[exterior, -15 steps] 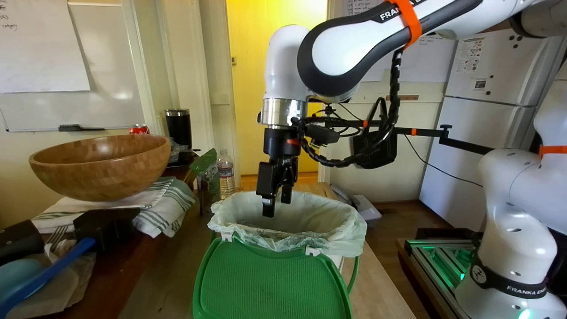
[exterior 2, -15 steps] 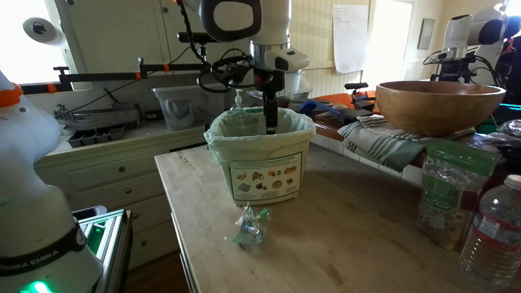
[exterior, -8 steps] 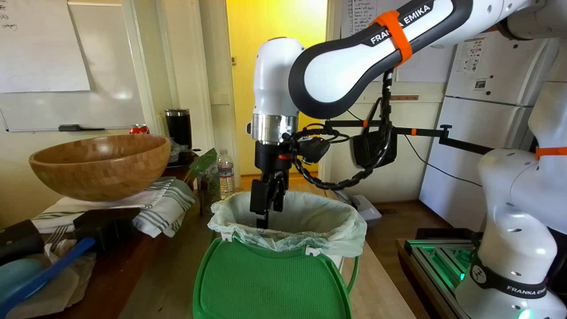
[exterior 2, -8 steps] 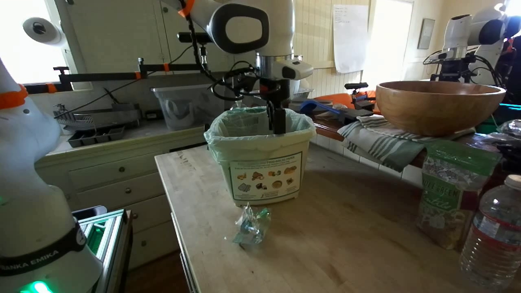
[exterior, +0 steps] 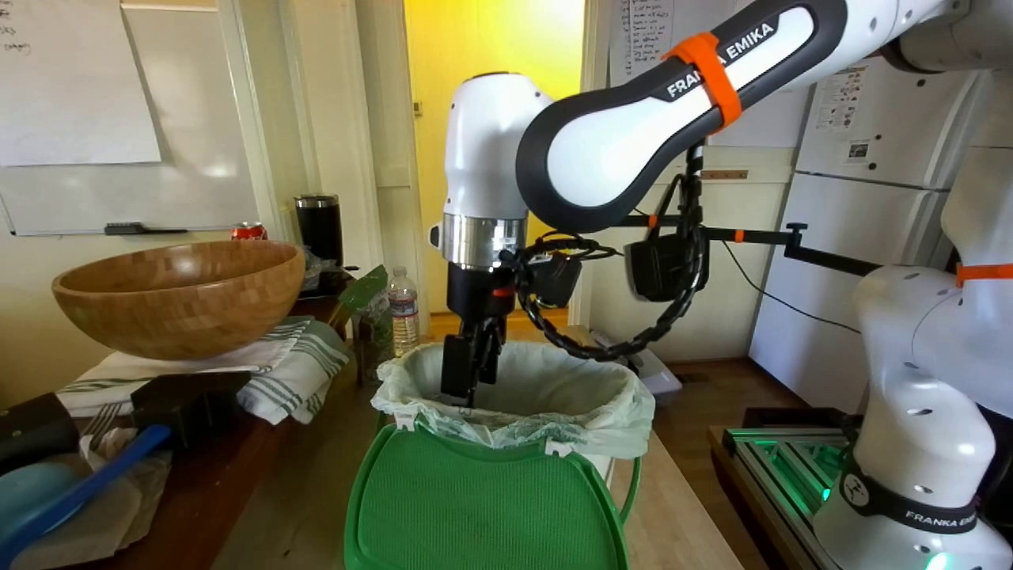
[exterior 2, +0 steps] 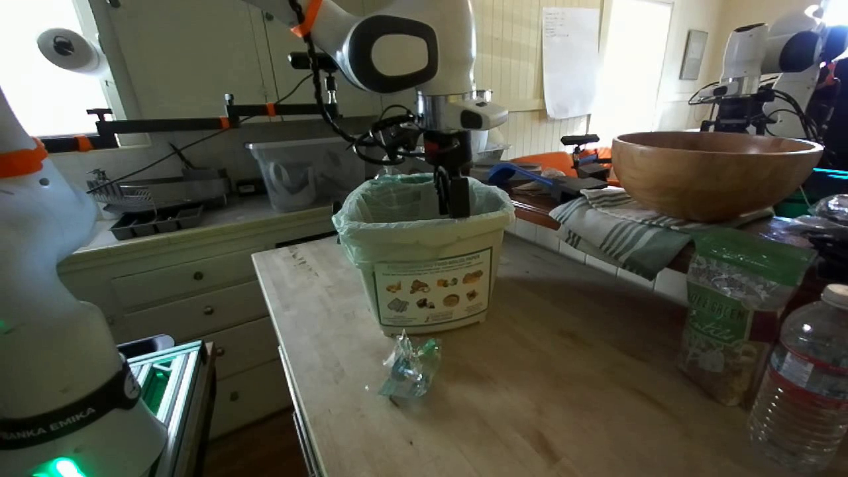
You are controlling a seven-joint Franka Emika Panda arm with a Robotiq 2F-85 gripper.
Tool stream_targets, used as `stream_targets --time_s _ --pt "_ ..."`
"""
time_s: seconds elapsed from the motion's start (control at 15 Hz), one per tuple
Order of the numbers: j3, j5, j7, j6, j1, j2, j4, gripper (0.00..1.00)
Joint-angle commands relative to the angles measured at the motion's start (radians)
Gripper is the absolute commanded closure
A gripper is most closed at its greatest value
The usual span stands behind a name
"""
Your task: Remove the plastic bottle from the trash can and place it on the counter top
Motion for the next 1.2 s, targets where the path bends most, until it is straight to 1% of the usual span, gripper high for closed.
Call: stream_targets --time_s 0.0,0.27,0.47,0.53,0.6,0.67,0.73,0.87,0.93,1.07,1.13 --pt "0.006 -0.039 0.020 0.028 0.015 0.005 -0.018 0.00" --pt "0.024 -0.074 0.064 0.097 0.031 -0.003 -0.071 0.00" --pt "0.029 -0.148 0.124 0.167 0.029 -0.007 -0.108 0.00" --pt "0.029 -0.166 0.138 0.183 0.028 -0.007 -0.115 0.06" --pt "0.029 -0.181 0.151 0.195 0.027 -0.008 -0.121 0.27" --pt "0.029 -0.193 0.163 0.206 0.027 -0.008 -0.127 0.30" --pt "0.029 -0.198 0.171 0.213 0.027 -0.011 -0.130 0.30" --pt "0.030 -0.204 0.182 0.221 0.028 -0.015 -0.132 0.46" --pt "0.030 -0.196 0.180 0.219 0.029 -0.018 -0.132 0.55" --pt "0.032 -0.181 0.182 0.210 0.031 -0.025 -0.128 0.68" --pt "0.034 -0.177 0.183 0.205 0.031 -0.031 -0.127 0.76"
